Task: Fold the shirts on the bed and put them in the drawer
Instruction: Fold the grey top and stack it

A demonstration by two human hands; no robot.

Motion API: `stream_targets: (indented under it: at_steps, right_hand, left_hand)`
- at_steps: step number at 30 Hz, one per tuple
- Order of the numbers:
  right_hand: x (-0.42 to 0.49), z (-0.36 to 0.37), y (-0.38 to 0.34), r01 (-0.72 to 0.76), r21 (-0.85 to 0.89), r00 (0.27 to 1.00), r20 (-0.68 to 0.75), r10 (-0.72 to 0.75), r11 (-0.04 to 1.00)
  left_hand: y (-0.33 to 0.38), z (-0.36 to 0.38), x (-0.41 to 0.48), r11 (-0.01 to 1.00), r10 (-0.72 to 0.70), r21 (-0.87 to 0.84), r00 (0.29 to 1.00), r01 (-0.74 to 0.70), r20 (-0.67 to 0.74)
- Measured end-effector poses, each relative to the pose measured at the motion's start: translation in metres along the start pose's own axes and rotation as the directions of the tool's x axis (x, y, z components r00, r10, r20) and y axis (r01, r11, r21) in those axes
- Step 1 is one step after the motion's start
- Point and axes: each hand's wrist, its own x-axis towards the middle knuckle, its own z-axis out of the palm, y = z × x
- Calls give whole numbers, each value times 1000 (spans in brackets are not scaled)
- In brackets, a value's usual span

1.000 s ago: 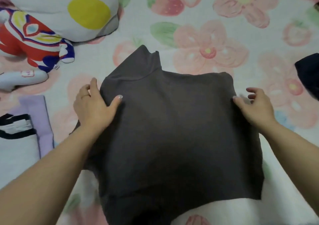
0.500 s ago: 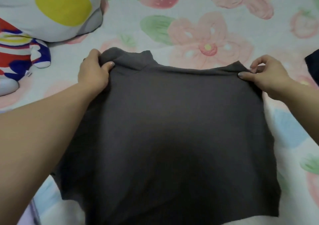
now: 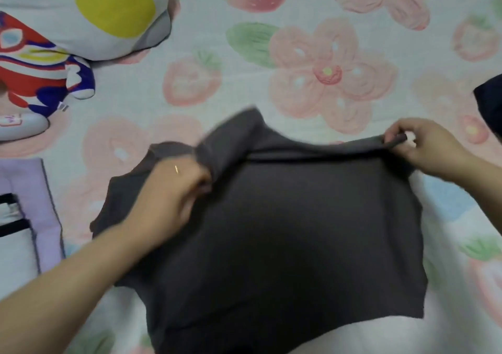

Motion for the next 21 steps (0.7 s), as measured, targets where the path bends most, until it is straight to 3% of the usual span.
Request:
stream_targets:
  at_steps: [2, 4, 7, 9, 11, 14, 16, 18, 20, 21]
  right_hand:
    - [-23, 8, 14, -11, -207, 996, 80, 28, 978]
    - [-40, 16, 22, -133, -358, 984, 62, 166, 924]
    - [-46, 25, 2, -237, -325, 964, -194, 181, 916]
    - [-45, 36, -32, -136, -212, 955, -288, 71, 968]
    - [-47, 60, -76, 52, -92, 970, -231, -72, 994]
    - [-58, 105, -132, 272, 18, 959, -91, -269, 962]
    - [-66, 132, -139, 336, -38, 941, 47, -334, 941]
    - [-72, 148, -120, 405, -223, 909, 205, -363, 887]
    - [-75, 153, -102, 408, -296, 905, 251, -342, 864]
    - [-77, 153, -100, 393, -288, 912, 244, -330, 873]
  left_hand:
    - [13, 9, -39, 979, 57, 180, 979, -93, 196]
    - [20, 16, -62, 955, 28, 274, 957, -111, 290]
    - [26, 18, -64, 976, -60, 217, 986, 24, 159]
    - [28, 20, -51, 969, -214, 125, 977, 215, -22]
    - [33, 29, -38, 949, -286, 114, 955, 294, -78]
    - [41, 53, -35, 908, -342, 274, 938, 316, 51]
    - [42, 59, -52, 843, -476, 342, 873, 416, 111]
    - [38, 58, -79, 828, -497, 363, 859, 427, 123]
    - [34, 50, -96, 845, -502, 236, 864, 480, 38]
    - [31, 45, -96, 807, -584, 80, 811, 585, -45]
